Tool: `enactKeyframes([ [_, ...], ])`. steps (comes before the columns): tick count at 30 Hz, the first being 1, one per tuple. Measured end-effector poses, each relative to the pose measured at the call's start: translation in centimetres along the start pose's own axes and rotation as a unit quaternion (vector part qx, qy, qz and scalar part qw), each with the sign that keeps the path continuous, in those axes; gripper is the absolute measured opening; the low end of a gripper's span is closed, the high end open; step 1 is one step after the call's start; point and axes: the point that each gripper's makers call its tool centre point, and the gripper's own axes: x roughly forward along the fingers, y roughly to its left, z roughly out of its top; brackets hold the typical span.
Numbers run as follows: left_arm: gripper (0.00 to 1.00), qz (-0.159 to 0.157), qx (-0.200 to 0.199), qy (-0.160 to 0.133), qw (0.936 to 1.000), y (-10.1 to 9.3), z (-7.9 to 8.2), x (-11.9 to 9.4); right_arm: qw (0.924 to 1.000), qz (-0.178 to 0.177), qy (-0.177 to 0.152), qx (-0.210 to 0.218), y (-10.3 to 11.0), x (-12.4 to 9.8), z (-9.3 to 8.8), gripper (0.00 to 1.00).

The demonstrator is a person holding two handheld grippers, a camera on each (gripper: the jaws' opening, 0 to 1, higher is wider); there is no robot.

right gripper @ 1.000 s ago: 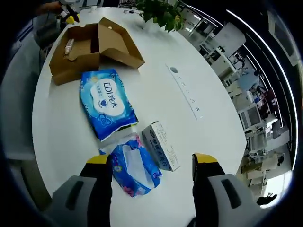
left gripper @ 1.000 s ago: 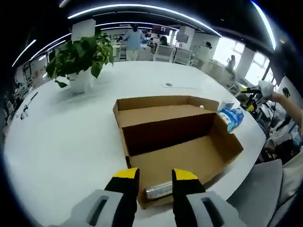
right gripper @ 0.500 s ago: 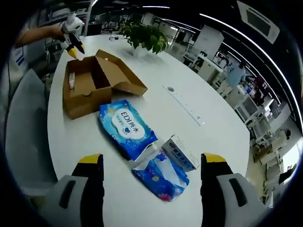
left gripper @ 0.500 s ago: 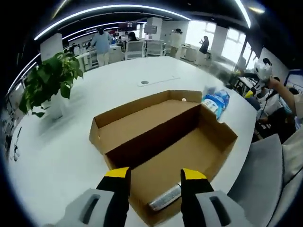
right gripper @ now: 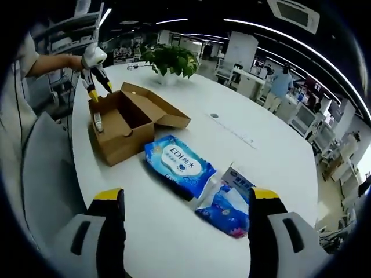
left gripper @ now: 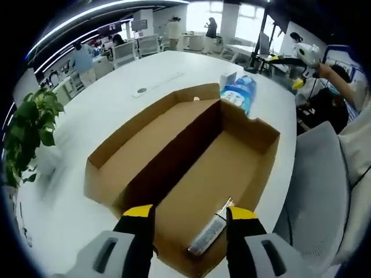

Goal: Operate the shoe box by opening the lid, removing the specified soft item, and placing it in the target area until the item is outside and the box remains undamaged.

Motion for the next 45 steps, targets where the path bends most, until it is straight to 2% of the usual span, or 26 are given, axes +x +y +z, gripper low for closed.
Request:
enactKeyframes([
  [3, 0.5, 0.0, 0.042, 0.025, 0.9988, 0.4, -0.3, 0.3, 1.0, 0.005, 0.004, 0.005, 0.9, -0.1, -0.2, 0.86],
  [11, 0.5, -0.014, 0.088, 0.069, 0.9937, 0.3, -1.3, 1.3, 0.9995, 0.014, -0.007, 0.027, 2.1, -0.6, 0.0, 0.91],
  [15, 0.51, -0.022, 0.125, 0.089, 0.9879, 0.3, -1.8, 1.7, 0.9997, 0.007, 0.004, 0.025, 2.4, -0.8, -0.5, 0.91],
  [16, 0.51, -0.024, 0.145, 0.093, 0.9847, 0.2, -1.8, 1.9, 0.9997, 0.006, 0.006, 0.022, 2.5, -0.8, -0.6, 0.91],
  [19, 0.52, -0.039, 0.171, 0.111, 0.9782, -0.3, -2.1, 2.2, 0.9996, 0.004, 0.006, 0.027, 2.5, -0.9, -0.7, 0.92],
  [23, 0.53, -0.055, 0.193, 0.138, 0.9699, -0.6, -2.8, 2.6, 0.9994, 0.002, 0.008, 0.033, 2.6, -1.0, -1.0, 0.92],
  [26, 0.53, -0.072, 0.22, 0.161, 0.9593, -0.8, -3.5, 2.9, 0.9994, -0.002, 0.021, 0.027, 2.6, -1.0, -1.5, 0.92],
  [30, 0.53, -0.097, 0.235, 0.183, 0.9498, -1.5, -4.2, 3.1, 0.9993, 0.0, 0.026, 0.026, 2.8, -1.1, -1.7, 0.93],
  [31, 0.53, -0.104, 0.243, 0.192, 0.9453, -1.5, -4.5, 3.2, 0.9993, 0.0, 0.027, 0.026, 2.9, -1.1, -1.7, 0.93],
  [35, 0.51, -0.113, 0.256, 0.213, 0.9363, -1.4, -5.3, 3.7, 0.9992, 0.0, 0.025, 0.03, 3.0, -0.8, -1.7, 0.93],
  [45, 0.46, -0.128, 0.277, 0.234, 0.9232, -1.5, -6.4, 4.5, 0.999, 0.005, 0.026, 0.037, 3.5, -0.5, -2.0, 0.92],
])
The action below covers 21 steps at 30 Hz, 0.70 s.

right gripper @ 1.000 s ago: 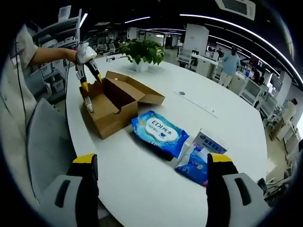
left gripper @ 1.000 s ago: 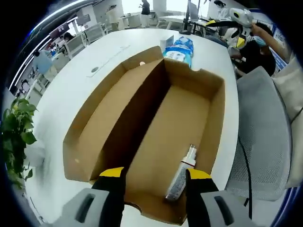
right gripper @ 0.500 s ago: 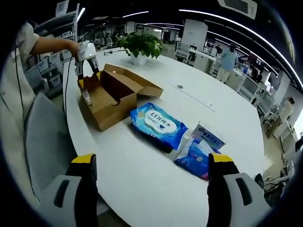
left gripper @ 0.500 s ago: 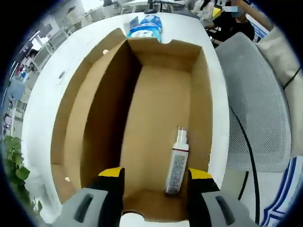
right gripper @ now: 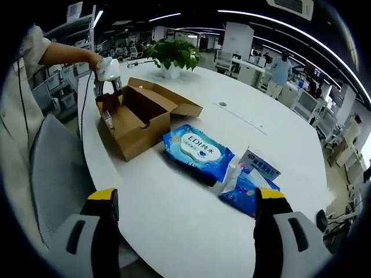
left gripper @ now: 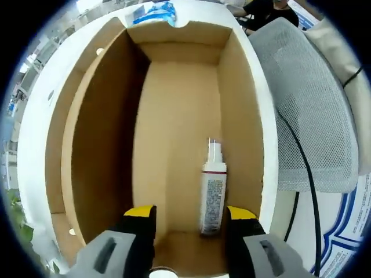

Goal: Operate the shoe box by opening the lid, removing the specified soft item, and placing it in the target area until the item is outside and the box remains undamaged.

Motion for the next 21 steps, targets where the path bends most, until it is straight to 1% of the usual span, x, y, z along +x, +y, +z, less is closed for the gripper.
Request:
enactKeyframes([
  [4, 0.4, -0.008, 0.015, 0.001, 0.9999, -0.5, 0.04, 0.42, 1.0, 0.0, 0.002, 0.001, -0.04, 0.03, -0.2, 0.92],
  [9, 0.31, -0.021, 0.016, 0.006, 0.9996, -1.0, 0.01, 0.73, 1.0, -0.003, 0.002, 0.007, -0.12, 0.08, -0.27, 0.91],
  [16, 0.32, -0.025, 0.018, 0.011, 0.9995, -0.95, 0.05, 0.8, 1.0, 0.001, -0.001, 0.01, 0.14, 0.25, -0.05, 0.91],
  [19, 0.33, -0.018, 0.019, 0.01, 0.9996, -0.71, 0.24, 0.78, 0.9999, 0.002, -0.007, 0.014, 0.16, 0.24, 0.17, 0.91],
  [20, 0.32, -0.018, 0.02, 0.003, 0.9996, -0.7, 0.5, 0.83, 0.9999, 0.002, -0.007, 0.014, 0.17, 0.23, 0.17, 0.91],
  [21, 0.28, -0.013, 0.023, 0.0, 0.9997, -0.56, 0.65, 0.89, 0.9999, 0.001, -0.007, 0.013, 0.16, 0.22, 0.15, 0.91],
])
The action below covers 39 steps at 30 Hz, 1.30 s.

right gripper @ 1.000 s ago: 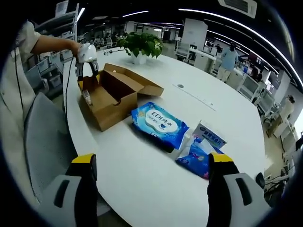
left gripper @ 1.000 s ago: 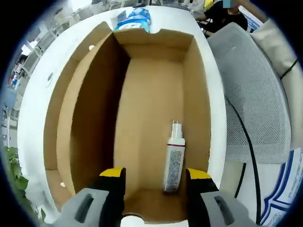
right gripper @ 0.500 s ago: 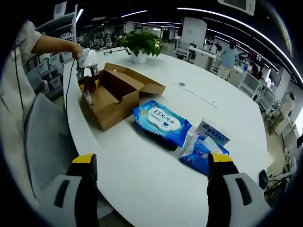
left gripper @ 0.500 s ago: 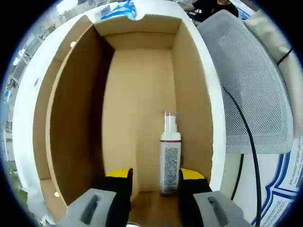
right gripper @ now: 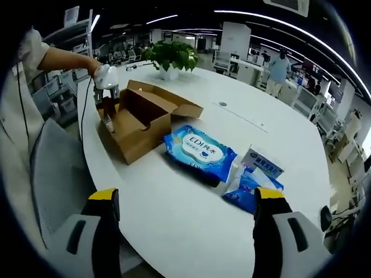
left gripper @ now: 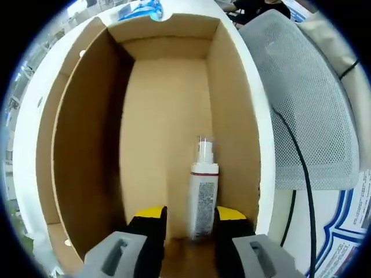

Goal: Operate the shoe box by opening the lid, removing the specified soft item, and placing it in the target area until the item is outside and the box remains undamaged.

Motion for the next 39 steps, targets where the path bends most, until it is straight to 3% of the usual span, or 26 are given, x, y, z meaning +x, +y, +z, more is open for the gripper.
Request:
enactKeyframes([
  [18, 0.23, 0.004, 0.031, 0.001, 0.9995, 0.1, 0.7, 1.7, 0.9999, 0.004, -0.008, 0.008, 0.1, -0.1, -0.3, 0.88],
  [24, 0.21, 0.001, 0.024, 0.007, 0.9997, 0.4, 0.5, 2.2, 0.9998, 0.013, -0.017, -0.004, 0.6, 0.0, -0.1, 0.79],
  [39, 0.19, 0.02, 0.004, -0.007, 0.9998, 0.5, 1.2, 1.4, 0.9987, 0.026, -0.041, -0.013, 1.2, -0.1, 0.9, 0.73],
])
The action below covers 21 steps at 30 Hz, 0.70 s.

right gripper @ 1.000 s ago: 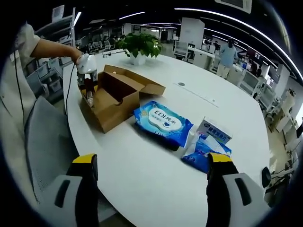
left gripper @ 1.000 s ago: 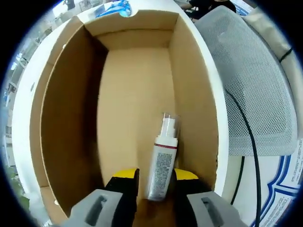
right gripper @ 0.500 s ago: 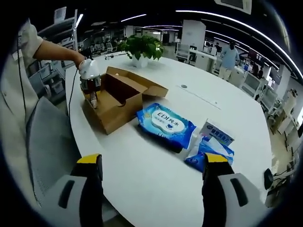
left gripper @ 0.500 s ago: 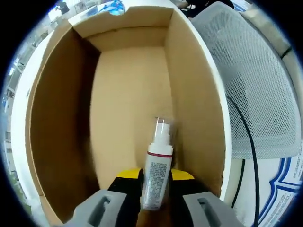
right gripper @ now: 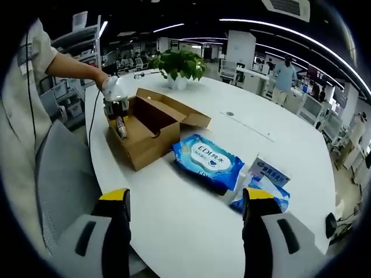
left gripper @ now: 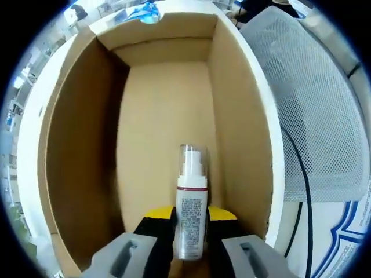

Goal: Operate the shoe box by opening the lid, removing the specified soft item, and placing it in the target area until the item is outside and the box remains undamaged.

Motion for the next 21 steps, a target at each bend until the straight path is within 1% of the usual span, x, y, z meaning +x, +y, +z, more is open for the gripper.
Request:
enactKeyframes([
  [2, 0.19, 0.001, 0.0, -0.001, 1.0, 0.0, 0.1, 0.0, 1.0, 0.004, -0.003, -0.003, 0.2, 0.1, 0.3, 0.72],
  [9, 0.19, 0.016, -0.011, -0.022, 0.9996, 0.1, 1.4, -1.5, 0.9997, 0.014, -0.014, -0.015, 0.6, 0.5, 1.6, 0.69],
  [13, 0.19, 0.031, -0.02, -0.049, 0.9981, 0.3, 2.7, -2.7, 0.9993, 0.021, -0.023, -0.021, 1.0, 0.8, 2.3, 0.67],
  [19, 0.19, 0.048, -0.016, -0.068, 0.9964, 0.3, 4.0, -4.3, 0.9985, 0.034, -0.027, -0.032, 1.7, 1.4, 3.1, 0.62],
  [21, 0.19, 0.055, -0.012, -0.078, 0.9953, 0.3, 4.7, -4.9, 0.9981, 0.039, -0.034, -0.035, 2.1, 1.6, 3.6, 0.6],
])
